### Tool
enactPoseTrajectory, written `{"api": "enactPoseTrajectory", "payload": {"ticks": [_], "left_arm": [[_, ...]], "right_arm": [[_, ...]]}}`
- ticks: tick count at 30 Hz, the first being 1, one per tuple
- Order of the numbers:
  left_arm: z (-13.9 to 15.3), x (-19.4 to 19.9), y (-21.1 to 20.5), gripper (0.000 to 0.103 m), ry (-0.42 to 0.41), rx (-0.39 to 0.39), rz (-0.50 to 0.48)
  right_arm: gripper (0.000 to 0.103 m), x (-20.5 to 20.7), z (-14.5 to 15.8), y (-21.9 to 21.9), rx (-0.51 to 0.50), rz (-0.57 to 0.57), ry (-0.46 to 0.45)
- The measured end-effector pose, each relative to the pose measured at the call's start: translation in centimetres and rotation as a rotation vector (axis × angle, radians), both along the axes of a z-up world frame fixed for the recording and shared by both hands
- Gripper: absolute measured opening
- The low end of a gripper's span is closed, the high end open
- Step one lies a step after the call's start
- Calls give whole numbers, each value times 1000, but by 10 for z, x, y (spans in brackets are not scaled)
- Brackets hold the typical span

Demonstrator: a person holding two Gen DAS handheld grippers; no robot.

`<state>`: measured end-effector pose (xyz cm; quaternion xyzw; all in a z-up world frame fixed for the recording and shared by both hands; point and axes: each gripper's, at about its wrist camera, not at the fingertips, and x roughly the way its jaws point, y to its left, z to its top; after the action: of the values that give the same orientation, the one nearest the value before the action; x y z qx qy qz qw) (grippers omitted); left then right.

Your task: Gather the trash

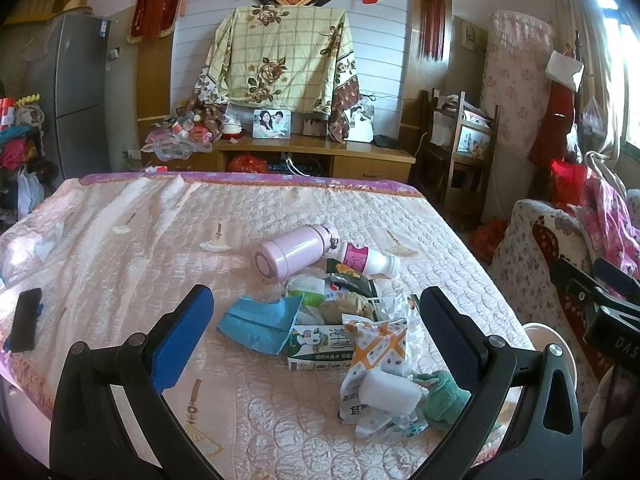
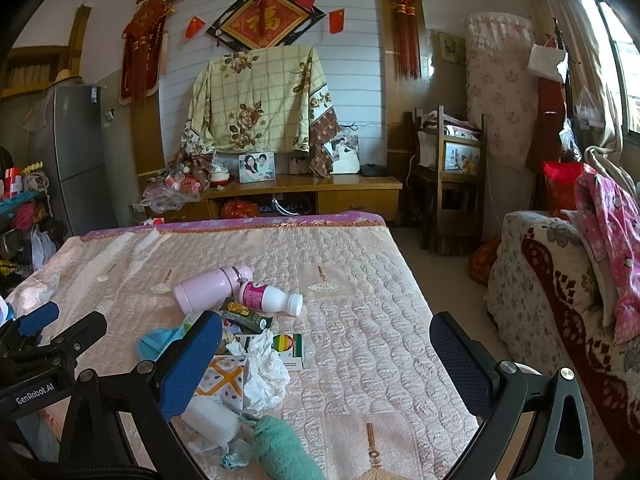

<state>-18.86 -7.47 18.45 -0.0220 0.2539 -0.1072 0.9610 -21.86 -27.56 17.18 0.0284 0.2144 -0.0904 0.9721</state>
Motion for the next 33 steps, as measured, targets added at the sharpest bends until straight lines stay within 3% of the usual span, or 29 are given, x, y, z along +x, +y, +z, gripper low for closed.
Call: {"api": "enactPoseTrajectory", "payload": {"ticks": [33], "left_arm": [[-13,-1,3,102,7,2,5]], "right_arm": [[103,3,-22,-2,8,-8,35]]}}
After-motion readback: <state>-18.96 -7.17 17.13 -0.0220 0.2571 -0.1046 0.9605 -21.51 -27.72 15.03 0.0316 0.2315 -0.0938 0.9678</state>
